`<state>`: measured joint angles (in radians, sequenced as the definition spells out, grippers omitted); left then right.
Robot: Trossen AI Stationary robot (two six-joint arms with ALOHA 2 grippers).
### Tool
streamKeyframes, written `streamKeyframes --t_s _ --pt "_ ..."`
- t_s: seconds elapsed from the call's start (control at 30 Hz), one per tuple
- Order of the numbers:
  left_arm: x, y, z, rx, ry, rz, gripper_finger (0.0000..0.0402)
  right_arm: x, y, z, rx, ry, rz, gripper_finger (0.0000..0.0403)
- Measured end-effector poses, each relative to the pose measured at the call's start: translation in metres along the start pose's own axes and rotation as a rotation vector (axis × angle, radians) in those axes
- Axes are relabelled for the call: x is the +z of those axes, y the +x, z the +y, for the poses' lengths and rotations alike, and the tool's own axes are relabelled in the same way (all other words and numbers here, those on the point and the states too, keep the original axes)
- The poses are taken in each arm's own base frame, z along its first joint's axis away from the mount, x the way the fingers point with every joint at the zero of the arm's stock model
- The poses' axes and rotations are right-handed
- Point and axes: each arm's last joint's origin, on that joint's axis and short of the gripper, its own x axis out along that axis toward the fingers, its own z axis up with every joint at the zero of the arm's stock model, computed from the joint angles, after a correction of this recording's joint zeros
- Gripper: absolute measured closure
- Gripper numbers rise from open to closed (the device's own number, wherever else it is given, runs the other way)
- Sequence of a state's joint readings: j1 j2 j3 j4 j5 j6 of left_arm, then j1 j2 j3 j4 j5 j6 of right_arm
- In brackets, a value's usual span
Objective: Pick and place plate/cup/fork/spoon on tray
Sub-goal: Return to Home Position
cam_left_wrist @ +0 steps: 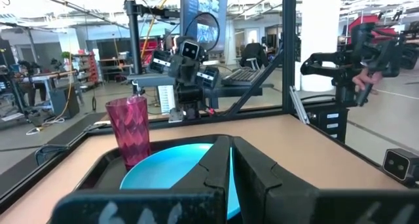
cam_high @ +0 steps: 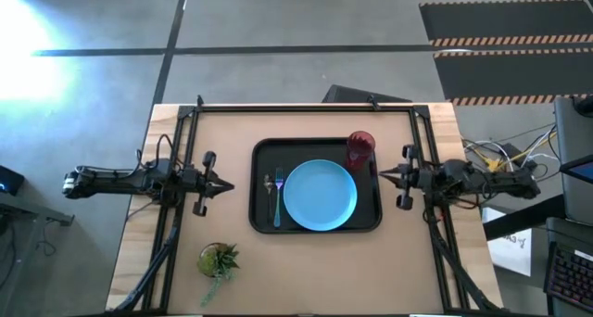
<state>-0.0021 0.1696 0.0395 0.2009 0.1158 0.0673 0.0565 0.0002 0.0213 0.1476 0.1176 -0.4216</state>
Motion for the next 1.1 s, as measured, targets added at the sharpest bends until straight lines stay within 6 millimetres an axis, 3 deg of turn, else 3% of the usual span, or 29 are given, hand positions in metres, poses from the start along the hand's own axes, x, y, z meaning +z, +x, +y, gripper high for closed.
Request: streamKeyframes --t_s 0.2,0.37,0.73,1.1 --pt "0.0 0.0 0.0 0.0 0.0 0.002 0.0402 0.0 0.0 0.002 0.226 0.216 -0.059 0.0394" --pt "0.0 0.0 0.0 0.0 0.0 0.002 0.0402 -0.008 -0.002 0.009 0.373 0.406 0.038 0.0394" --pt "-0.002 0.001 0.0 0.001 -0.001 0.012 0.0402 -0.009 -0.002 0.009 0.376 0.403 0.041 0.0394" --pt "-0.008 0.003 0.003 0.117 0.046 0.065 0.0402 -0.012 0.0 0.01 0.377 0.333 0.061 0.0394"
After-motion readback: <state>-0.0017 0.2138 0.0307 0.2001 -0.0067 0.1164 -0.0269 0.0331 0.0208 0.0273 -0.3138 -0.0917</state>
